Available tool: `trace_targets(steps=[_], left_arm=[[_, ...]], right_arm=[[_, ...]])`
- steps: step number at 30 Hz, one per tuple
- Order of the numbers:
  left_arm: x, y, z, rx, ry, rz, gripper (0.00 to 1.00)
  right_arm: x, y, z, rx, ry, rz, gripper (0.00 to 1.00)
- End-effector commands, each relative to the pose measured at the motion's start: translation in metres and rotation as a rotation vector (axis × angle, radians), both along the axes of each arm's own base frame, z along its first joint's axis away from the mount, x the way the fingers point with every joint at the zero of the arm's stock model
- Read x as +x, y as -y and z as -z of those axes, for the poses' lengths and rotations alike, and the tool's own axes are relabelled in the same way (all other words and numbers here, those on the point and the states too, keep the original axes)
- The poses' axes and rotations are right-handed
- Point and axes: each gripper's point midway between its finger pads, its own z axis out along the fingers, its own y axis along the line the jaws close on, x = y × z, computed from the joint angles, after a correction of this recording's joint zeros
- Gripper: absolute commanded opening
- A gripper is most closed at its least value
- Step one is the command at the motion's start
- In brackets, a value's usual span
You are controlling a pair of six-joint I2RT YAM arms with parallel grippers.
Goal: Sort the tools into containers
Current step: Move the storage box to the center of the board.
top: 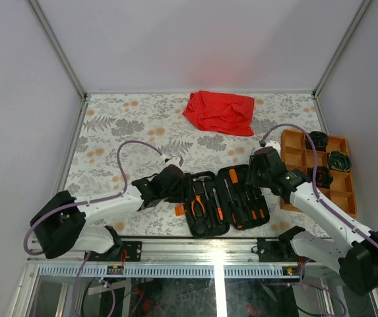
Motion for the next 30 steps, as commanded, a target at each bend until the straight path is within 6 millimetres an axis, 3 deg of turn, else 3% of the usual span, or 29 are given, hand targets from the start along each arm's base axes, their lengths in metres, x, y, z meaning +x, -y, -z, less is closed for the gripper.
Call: trace_targets(steps=[1,8,15,22,26,30], left_arm=[[0.014,-0.003,0.002,0.028,-0.006,-0.033,0.61],[0.028,-0.011,0.013,0.044,-0.025,-0.088,0.51],[0.044,-0.013,0.019,0.044,-0.032,-0.121,0.28],[0.058,-0.036,0.024,0.052,-0.042,-0.177,0.08],[0.069,-0.053,0.024,0.061,-0.038,-0.197,0.00],[0.078,-0.059,0.025,0.073,-0.045,-0.186,0.00]], right_arm=[[-0.001,-0.002,-0.004,0.020,0.010,-0.041,0.50],[-0.003,-0.006,0.001,0.035,0.000,-0.052,0.49],[-0.004,-0.002,0.000,0.028,0.023,-0.050,0.49],[-0.002,-0.002,0.000,0.017,0.018,-0.051,0.49],[0.001,-0.001,-0.001,0.010,0.021,-0.049,0.49],[0.003,0.002,0.000,-0.005,0.019,-0.044,0.50]])
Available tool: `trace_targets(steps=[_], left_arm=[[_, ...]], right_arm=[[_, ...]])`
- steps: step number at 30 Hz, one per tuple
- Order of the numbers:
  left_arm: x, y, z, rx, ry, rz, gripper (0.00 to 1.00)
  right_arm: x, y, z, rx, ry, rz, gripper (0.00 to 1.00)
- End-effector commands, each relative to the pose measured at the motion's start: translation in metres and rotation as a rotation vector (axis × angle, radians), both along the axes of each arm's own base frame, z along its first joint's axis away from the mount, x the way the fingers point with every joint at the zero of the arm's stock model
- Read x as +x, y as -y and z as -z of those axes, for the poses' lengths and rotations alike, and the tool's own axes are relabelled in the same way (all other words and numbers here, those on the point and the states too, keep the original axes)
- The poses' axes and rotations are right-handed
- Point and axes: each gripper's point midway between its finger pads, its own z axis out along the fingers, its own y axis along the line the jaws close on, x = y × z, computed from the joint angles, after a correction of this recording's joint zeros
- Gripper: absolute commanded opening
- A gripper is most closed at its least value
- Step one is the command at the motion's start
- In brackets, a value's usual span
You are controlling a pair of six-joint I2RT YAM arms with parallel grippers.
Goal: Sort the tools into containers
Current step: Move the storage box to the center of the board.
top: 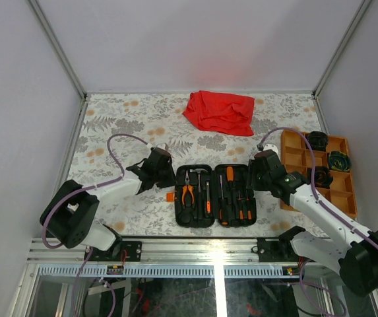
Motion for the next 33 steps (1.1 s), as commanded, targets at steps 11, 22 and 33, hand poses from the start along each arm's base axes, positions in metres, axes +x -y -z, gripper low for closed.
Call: trace_targets(steps=[11,22,33], left_arm=[[0.011,-0.037,0.014,0.036,-0.017,-0.075,0.00],[0.011,-0.028,0.004,-0.024,0.010,-0.038,0.21],[-0.003,-0.026,-0.014,-0.111,0.074,-0.018,0.27]], right_arm=[[0.022,0.006,0.004,0.112,0.018,0.030,0.51],[0.029,-0.011,0.018,0.306,0.018,-0.015,0.61],[0.023,-0.008,0.038,0.336,-0.032,0.011,0.66]])
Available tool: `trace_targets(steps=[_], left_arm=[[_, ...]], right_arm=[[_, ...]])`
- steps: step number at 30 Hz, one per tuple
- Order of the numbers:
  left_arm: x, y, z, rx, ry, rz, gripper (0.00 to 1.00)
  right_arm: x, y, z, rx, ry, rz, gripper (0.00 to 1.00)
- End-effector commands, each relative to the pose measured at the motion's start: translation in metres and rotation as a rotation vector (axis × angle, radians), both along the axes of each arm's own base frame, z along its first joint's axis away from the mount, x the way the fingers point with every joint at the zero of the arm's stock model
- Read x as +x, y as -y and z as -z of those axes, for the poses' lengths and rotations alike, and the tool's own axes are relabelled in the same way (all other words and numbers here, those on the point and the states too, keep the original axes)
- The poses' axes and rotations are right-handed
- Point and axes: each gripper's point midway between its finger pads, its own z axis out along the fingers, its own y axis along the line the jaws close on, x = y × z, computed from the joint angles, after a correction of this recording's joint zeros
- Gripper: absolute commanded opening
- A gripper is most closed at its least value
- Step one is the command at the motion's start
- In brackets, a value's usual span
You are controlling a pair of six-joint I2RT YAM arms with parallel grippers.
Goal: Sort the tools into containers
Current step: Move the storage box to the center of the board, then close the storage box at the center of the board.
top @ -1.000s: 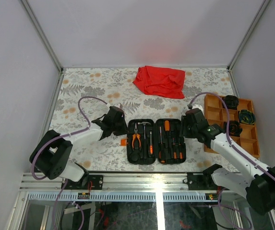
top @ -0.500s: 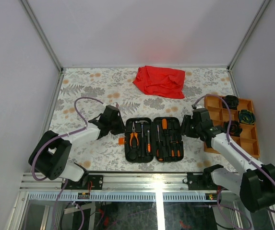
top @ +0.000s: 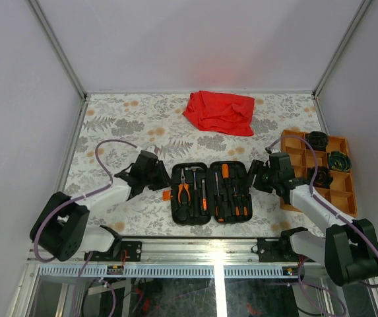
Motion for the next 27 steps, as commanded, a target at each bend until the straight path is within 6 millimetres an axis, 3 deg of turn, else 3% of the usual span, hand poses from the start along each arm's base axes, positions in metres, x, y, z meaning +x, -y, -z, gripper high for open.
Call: trace_targets(steps=[1,7,15,27], left_arm=[[-0.004,0.000,-0.013,-0.062,0.061,0.005,0.28],[-0.014,-0.011,-0.016,-0.068,0.080,-0.041,0.29],[-0.026,-0.037,0.000,0.017,0.038,-0.131,0.28],[-0.039,-0.034,0.026,0.056,-0.062,-0.071,0.27]], right_arm=[[0.005,-0.006,-0.003,0.044,0.027,-0.013,0.66],[0.006,-0.001,-0.001,0.025,0.024,0.011,0.66],[0.007,0.007,-0.011,0.011,0.091,0.052,0.66],[0.000,0.005,-0.013,0.036,0.112,0.044,0.66]])
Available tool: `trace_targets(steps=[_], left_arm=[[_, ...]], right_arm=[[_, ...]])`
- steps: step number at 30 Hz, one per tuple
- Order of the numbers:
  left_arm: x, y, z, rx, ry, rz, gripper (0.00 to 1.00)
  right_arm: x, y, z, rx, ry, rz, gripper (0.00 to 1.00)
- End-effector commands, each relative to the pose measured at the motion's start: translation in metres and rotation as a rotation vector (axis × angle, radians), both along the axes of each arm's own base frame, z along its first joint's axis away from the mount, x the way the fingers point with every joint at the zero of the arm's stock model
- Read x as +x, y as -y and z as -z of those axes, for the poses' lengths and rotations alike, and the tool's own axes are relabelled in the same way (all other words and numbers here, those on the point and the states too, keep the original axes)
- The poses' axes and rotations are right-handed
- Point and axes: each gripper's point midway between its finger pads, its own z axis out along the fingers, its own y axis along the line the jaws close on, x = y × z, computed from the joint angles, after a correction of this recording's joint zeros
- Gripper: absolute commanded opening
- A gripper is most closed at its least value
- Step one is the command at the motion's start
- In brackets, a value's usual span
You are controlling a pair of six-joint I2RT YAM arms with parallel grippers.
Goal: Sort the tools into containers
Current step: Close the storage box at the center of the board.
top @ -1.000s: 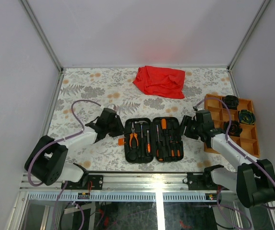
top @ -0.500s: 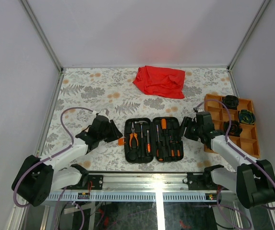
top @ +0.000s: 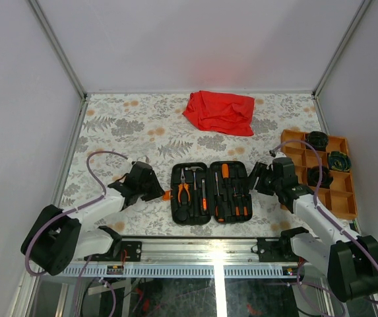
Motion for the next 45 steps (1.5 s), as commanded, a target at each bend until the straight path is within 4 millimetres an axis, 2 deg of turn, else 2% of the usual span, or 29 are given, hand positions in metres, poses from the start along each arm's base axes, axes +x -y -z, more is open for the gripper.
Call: trace_targets(steps=[1,7,15,19,26,34,45], left_arm=[[-0.005,-0.001,0.011,0.014,-0.037,0.024,0.27],[-0.015,0.001,0.020,0.009,-0.076,0.043,0.27],[-0.015,0.004,0.023,0.011,-0.083,0.053,0.17],[-0.015,0.006,0.023,0.013,-0.082,0.065,0.13],[-0.020,0.012,0.023,0.026,-0.078,0.087,0.11],[-0.021,0.016,0.024,0.025,-0.077,0.095,0.09],[-0.020,0.024,0.021,0.001,-0.059,0.114,0.08]], right_arm=[[0.005,0.000,-0.004,0.014,0.034,0.013,0.66],[0.000,-0.001,0.001,0.025,0.027,0.007,0.66],[-0.005,-0.019,0.007,0.110,0.037,-0.073,0.66],[-0.005,-0.027,0.003,0.144,0.065,-0.113,0.65],[-0.007,-0.042,-0.022,0.217,0.174,-0.216,0.57],[-0.009,-0.049,-0.053,0.260,0.273,-0.267,0.46],[-0.018,-0.067,-0.084,0.402,0.353,-0.339,0.43]])
